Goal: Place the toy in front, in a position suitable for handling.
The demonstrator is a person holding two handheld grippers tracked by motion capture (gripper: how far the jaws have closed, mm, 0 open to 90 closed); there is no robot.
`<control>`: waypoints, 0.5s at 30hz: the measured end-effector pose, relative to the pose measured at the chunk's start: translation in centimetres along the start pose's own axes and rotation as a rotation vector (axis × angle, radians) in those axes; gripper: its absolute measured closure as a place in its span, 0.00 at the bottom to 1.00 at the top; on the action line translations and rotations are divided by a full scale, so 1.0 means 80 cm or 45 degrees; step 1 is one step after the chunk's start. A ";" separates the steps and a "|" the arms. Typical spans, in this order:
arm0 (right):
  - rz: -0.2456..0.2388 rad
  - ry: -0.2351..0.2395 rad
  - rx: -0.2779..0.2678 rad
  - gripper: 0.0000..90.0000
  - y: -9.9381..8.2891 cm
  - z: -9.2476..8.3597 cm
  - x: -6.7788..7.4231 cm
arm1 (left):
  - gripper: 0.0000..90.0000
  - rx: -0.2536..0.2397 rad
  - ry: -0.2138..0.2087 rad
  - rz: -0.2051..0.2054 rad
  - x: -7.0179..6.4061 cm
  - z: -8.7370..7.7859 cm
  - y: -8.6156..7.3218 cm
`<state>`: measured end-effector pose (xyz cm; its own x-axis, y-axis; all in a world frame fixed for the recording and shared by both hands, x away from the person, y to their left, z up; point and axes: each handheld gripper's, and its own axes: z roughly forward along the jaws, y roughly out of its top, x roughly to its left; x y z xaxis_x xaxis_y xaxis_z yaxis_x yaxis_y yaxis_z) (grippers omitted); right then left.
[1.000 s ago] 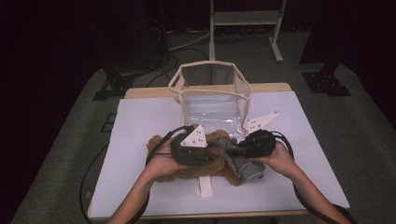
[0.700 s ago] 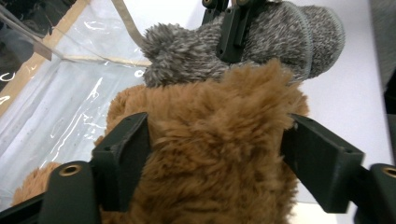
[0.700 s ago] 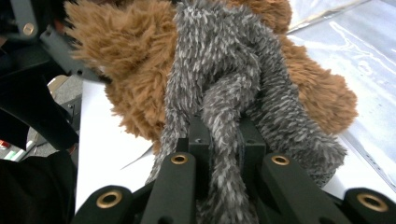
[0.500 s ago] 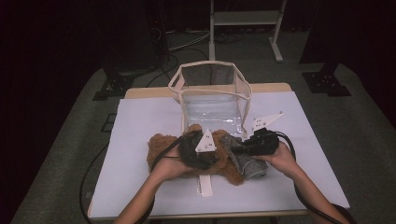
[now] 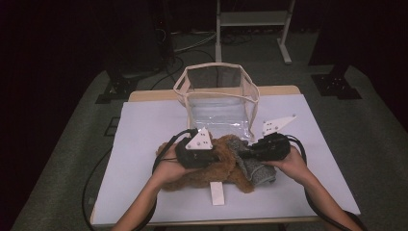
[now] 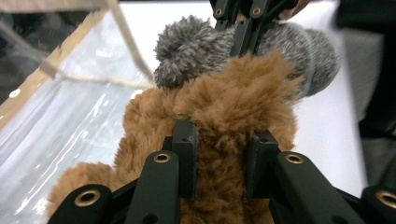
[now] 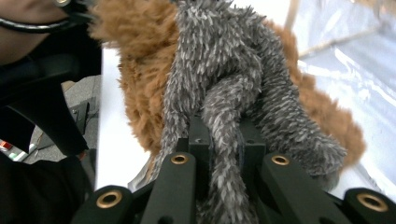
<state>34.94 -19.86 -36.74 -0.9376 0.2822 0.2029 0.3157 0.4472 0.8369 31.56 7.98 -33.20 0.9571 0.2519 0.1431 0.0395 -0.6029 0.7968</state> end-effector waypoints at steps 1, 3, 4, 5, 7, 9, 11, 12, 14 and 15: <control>-0.016 -0.001 -0.007 0.88 0.003 -0.005 0.005 | 0.78 -0.009 -0.029 0.000 -0.001 -0.002 0.002; -0.044 -0.004 -0.010 0.88 0.006 -0.014 0.013 | 0.78 -0.007 -0.058 0.005 -0.004 -0.002 0.005; -0.050 -0.009 -0.008 0.88 0.006 -0.017 0.015 | 0.77 0.007 -0.064 0.023 -0.006 0.001 0.006; -0.053 -0.013 0.000 0.88 0.004 -0.017 0.016 | 0.76 0.017 -0.065 0.033 -0.007 0.003 0.006; -0.039 -0.015 0.020 0.88 -0.004 -0.014 0.015 | 0.72 0.034 -0.078 0.031 -0.006 0.011 0.006; -0.017 -0.010 0.026 0.88 -0.012 -0.011 0.010 | 0.67 0.054 -0.084 0.031 -0.006 0.017 0.005; 0.012 -0.006 0.019 0.88 -0.020 -0.010 0.005 | 0.56 0.063 -0.088 0.026 -0.005 0.017 0.007; 0.022 -0.010 0.019 0.88 -0.023 -0.011 0.003 | 0.51 0.068 -0.082 0.031 -0.005 0.016 0.009; 0.034 -0.020 0.018 0.88 -0.026 -0.013 -0.001 | 0.37 0.103 -0.079 0.032 -0.005 0.015 0.012; 0.039 -0.022 0.017 0.88 -0.027 -0.014 -0.003 | 0.31 0.118 -0.064 0.044 -0.005 0.013 0.012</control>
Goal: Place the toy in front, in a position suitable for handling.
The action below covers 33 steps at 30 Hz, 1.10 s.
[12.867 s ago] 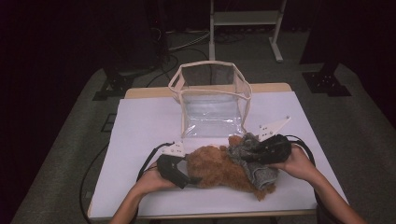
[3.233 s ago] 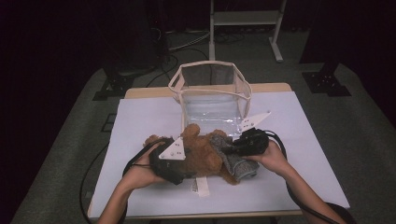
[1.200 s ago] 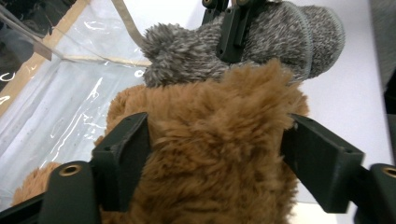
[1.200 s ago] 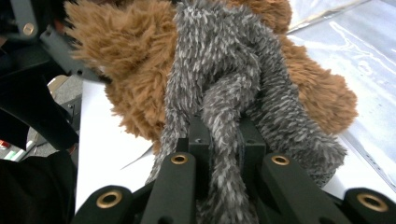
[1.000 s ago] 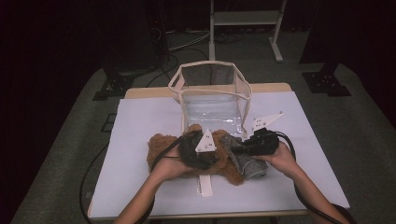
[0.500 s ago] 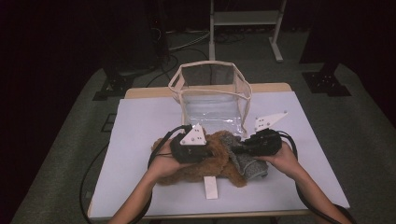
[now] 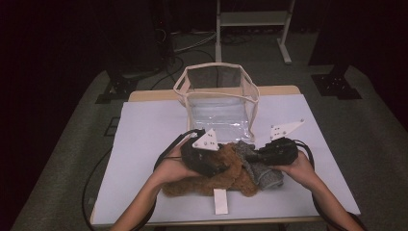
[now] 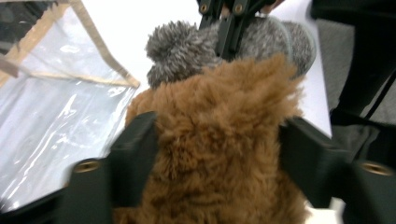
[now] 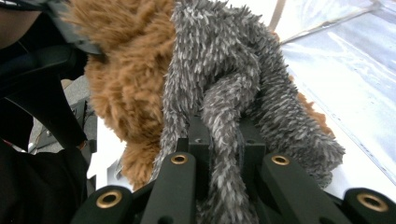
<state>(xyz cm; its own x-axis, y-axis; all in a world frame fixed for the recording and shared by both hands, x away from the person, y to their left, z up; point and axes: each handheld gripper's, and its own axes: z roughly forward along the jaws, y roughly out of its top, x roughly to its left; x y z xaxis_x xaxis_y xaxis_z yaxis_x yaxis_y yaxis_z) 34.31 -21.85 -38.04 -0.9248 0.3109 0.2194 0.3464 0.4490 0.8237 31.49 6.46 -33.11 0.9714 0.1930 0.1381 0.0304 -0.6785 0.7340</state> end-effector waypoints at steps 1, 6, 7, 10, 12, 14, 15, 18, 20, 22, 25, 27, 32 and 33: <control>0.007 -0.004 -0.001 0.88 -0.001 -0.001 -0.001 | 0.26 0.014 0.004 0.002 -0.001 -0.001 0.000; 0.010 -0.010 -0.007 0.88 -0.003 -0.004 -0.004 | 0.15 0.065 0.022 0.024 -0.009 0.007 -0.004; 0.009 -0.010 -0.007 0.88 -0.003 -0.004 -0.004 | 0.13 0.071 0.022 0.022 -0.009 0.009 -0.004; 0.007 -0.015 -0.006 0.88 -0.003 -0.004 -0.003 | 0.09 0.109 0.054 0.012 -0.009 0.021 -0.003; 0.007 -0.016 -0.005 0.88 -0.004 -0.004 -0.004 | 0.05 0.132 0.058 0.006 -0.008 0.029 -0.005; 0.012 -0.018 -0.004 0.88 -0.004 -0.005 -0.005 | 0.04 0.145 0.061 0.000 -0.005 0.034 -0.006; 0.015 -0.019 -0.003 0.88 -0.004 -0.006 -0.006 | 0.03 0.142 0.064 -0.009 -0.004 0.037 -0.007; 0.019 -0.024 0.000 0.88 -0.005 -0.006 -0.008 | 0.03 0.172 0.068 -0.014 -0.001 0.044 -0.005; 0.024 -0.022 -0.003 0.88 -0.006 -0.006 -0.009 | 0.02 0.200 0.055 -0.010 0.000 0.047 -0.003; 0.032 -0.023 0.000 0.88 -0.008 -0.005 -0.011 | 0.02 0.233 0.046 -0.011 0.002 0.052 -0.001; 0.040 -0.019 -0.004 0.88 -0.011 -0.005 -0.012 | 0.12 0.277 0.022 0.012 0.002 0.055 0.001; 0.046 -0.019 -0.005 0.88 -0.014 -0.006 -0.012 | 0.30 0.301 0.027 0.031 0.001 0.056 0.003; 0.062 -0.007 -0.031 0.88 -0.019 -0.009 -0.014 | 0.53 0.197 0.028 0.025 0.003 0.046 0.006; 0.069 0.003 -0.042 0.88 -0.019 -0.010 -0.015 | 0.55 0.172 0.022 0.012 0.004 0.044 0.006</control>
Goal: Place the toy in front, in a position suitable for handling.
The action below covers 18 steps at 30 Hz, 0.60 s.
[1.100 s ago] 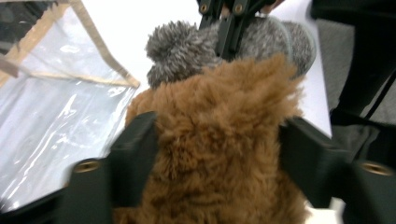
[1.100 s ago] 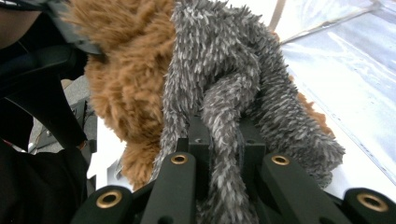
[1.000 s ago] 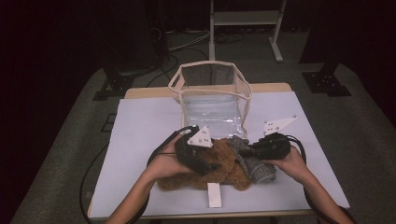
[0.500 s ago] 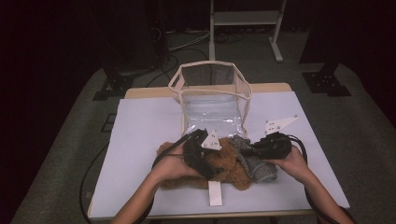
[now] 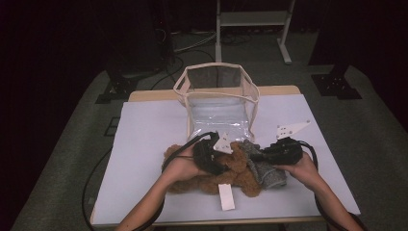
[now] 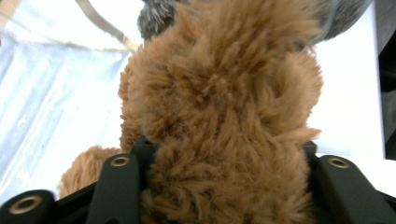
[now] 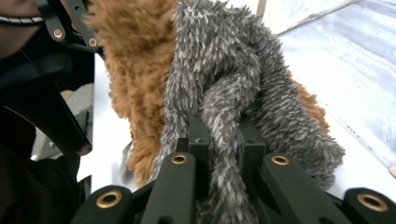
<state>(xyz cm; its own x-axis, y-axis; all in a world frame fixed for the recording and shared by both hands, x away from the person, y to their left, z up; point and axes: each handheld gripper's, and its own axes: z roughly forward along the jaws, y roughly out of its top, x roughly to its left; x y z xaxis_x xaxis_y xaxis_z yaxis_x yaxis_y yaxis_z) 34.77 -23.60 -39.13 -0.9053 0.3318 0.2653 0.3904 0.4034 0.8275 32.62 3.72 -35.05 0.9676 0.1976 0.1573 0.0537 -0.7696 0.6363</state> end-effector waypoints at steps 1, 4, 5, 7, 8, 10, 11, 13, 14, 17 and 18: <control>0.000 0.003 -0.007 0.88 0.000 -0.001 0.000 | 0.55 -0.031 -0.013 -0.017 0.002 -0.004 -0.001; -0.007 0.020 -0.040 0.88 0.008 -0.009 0.004 | 0.55 -0.123 -0.049 -0.048 0.005 -0.015 -0.001; -0.026 0.021 -0.043 0.88 0.013 -0.012 0.007 | 0.55 -0.150 -0.058 -0.059 0.005 -0.018 -0.001; -0.052 0.017 -0.053 0.88 0.024 -0.019 0.014 | 0.55 -0.203 -0.077 -0.071 0.005 -0.024 0.000; -0.074 0.016 -0.062 0.88 0.032 -0.024 0.019 | 0.55 -0.226 -0.079 -0.075 0.005 -0.027 0.000; -0.111 0.013 -0.085 0.88 0.045 -0.033 0.029 | 0.56 -0.293 -0.085 -0.091 0.004 -0.035 0.000; -0.127 0.015 -0.096 0.88 0.051 -0.036 0.033 | 0.56 -0.323 -0.096 -0.103 0.005 -0.039 0.000; -0.153 0.013 -0.111 0.89 0.060 -0.041 0.038 | 0.56 -0.374 -0.103 -0.122 0.007 -0.048 -0.001; -0.162 0.012 -0.123 0.89 0.063 -0.043 0.041 | 0.56 -0.383 -0.106 -0.121 0.007 -0.051 -0.001; -0.166 0.020 -0.141 0.89 0.065 -0.043 0.042 | 0.56 -0.412 -0.092 -0.118 0.008 -0.062 -0.002; -0.162 0.026 -0.145 0.89 0.064 -0.042 0.042 | 0.56 -0.420 -0.086 -0.125 0.008 -0.064 -0.002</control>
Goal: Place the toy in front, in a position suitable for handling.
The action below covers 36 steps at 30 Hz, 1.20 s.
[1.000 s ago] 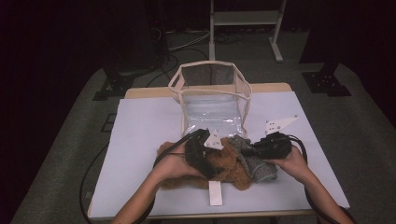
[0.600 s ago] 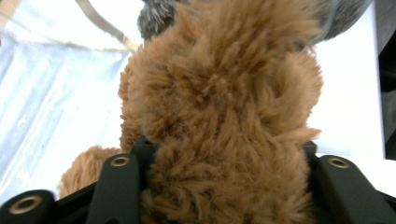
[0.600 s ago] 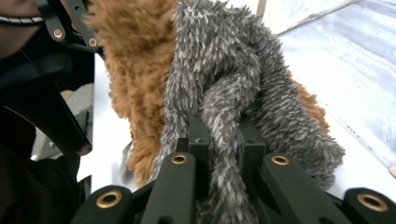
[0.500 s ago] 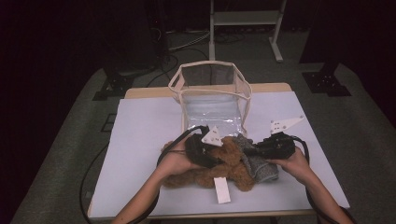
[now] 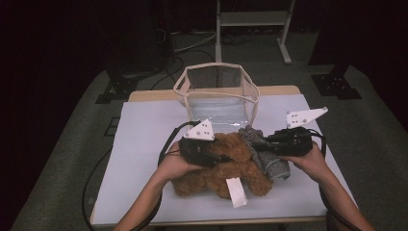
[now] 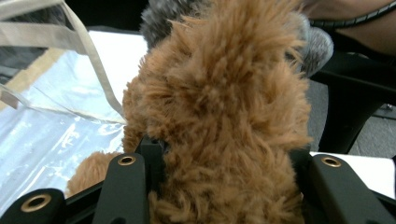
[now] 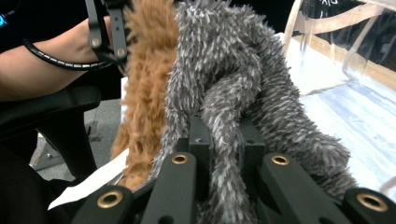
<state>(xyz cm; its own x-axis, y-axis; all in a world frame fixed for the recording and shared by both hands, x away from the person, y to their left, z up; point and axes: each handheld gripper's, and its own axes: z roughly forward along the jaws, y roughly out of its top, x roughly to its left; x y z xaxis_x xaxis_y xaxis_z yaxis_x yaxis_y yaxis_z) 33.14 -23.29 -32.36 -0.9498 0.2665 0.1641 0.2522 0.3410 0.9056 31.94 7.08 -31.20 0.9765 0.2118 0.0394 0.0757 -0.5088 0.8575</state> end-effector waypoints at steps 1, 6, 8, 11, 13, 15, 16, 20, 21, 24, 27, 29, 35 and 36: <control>0.005 0.003 -0.003 0.89 -0.002 0.001 0.000 | 0.56 -0.004 0.001 0.000 0.001 -0.003 0.000; 0.046 0.022 0.007 0.89 -0.022 0.009 -0.002 | 0.56 -0.003 0.008 -0.011 0.003 -0.008 -0.003; 0.062 0.020 0.027 0.89 -0.030 0.012 -0.003 | 0.56 0.008 0.006 -0.012 0.003 -0.008 -0.005; 0.074 0.002 0.065 0.89 -0.038 0.012 -0.005 | 0.56 0.021 0.000 -0.011 0.002 -0.006 -0.008; 0.068 -0.013 0.056 0.89 -0.035 0.007 -0.006 | 0.56 0.015 -0.006 -0.016 0.003 -0.006 -0.009; 0.054 -0.026 0.028 0.89 -0.025 0.002 -0.006 | 0.56 0.002 -0.007 -0.015 0.003 -0.007 -0.006; 0.051 -0.028 0.016 0.89 -0.021 0.000 -0.006 | 0.56 -0.006 -0.005 -0.015 0.003 -0.007 -0.005; 0.035 -0.003 0.018 0.89 -0.017 0.003 -0.004 | 0.56 -0.026 0.012 -0.008 0.004 -0.014 -0.001; 0.038 0.003 0.027 0.89 -0.020 0.005 -0.004 | 0.56 -0.021 0.011 -0.005 0.004 -0.016 -0.001; 0.064 0.009 0.070 0.89 -0.034 0.012 -0.006 | 0.56 -0.003 0.012 -0.006 0.004 -0.015 -0.003; 0.084 -0.009 0.106 0.89 -0.044 0.013 -0.008 | 0.56 0.028 0.006 0.000 0.004 -0.011 -0.006; 0.081 -0.014 0.073 0.89 -0.040 0.009 -0.008 | 0.56 0.027 0.006 -0.003 0.004 -0.006 -0.007; 0.066 -0.005 0.113 0.89 -0.041 0.013 -0.005 | 0.56 0.046 0.003 0.009 0.005 -0.003 -0.004; 0.066 -0.016 0.139 0.89 -0.045 0.013 -0.004 | 0.56 0.054 0.004 0.009 0.005 -0.001 -0.004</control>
<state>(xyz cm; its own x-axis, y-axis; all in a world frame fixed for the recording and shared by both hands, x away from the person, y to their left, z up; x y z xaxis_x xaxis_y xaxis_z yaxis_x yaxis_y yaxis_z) 32.73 -23.65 -36.06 -0.9326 0.2975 0.2043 0.3204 0.4222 0.8480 32.26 7.43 -31.42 0.9764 0.2109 0.0472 0.0774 -0.5452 0.8347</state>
